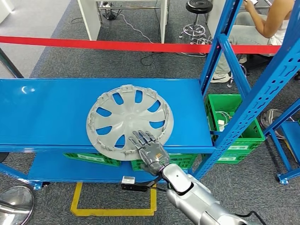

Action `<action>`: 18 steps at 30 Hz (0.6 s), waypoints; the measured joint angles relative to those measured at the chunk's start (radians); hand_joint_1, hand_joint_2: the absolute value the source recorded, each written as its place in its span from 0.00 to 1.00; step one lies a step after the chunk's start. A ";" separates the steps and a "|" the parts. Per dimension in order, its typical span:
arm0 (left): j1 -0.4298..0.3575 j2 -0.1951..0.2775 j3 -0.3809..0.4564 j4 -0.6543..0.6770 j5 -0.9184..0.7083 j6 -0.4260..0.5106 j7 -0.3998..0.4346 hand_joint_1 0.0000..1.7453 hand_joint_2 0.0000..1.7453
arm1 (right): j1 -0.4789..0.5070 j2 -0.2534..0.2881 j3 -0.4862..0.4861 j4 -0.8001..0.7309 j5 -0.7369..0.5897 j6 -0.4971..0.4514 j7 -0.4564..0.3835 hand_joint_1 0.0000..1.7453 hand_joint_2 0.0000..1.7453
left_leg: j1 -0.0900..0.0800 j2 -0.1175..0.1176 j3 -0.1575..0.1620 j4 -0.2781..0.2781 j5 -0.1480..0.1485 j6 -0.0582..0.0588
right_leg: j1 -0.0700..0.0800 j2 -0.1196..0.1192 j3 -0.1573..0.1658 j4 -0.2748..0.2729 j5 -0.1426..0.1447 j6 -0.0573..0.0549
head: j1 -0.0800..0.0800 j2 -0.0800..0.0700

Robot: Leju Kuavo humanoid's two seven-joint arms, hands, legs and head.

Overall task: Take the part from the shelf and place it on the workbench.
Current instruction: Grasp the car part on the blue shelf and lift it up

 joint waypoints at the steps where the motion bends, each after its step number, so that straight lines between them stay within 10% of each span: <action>1: 0.000 0.000 -0.002 0.000 0.000 -0.001 0.000 0.00 0.00 | -0.003 0.002 -0.003 0.011 0.001 -0.007 0.000 0.00 1.00 | 0.000 0.000 0.000 0.000 0.000 0.000 | 0.000 0.000 0.000 0.000 0.000 0.000 | 0.000 0.000; 18: 0.000 -0.003 -0.008 0.000 0.003 0.002 0.000 0.00 0.00 | -0.008 0.021 -0.021 0.062 0.018 -0.017 -0.021 0.00 1.00 | 0.000 0.000 0.000 0.000 0.000 0.000 | 0.000 0.000 0.000 0.000 0.000 0.000 | 0.000 0.000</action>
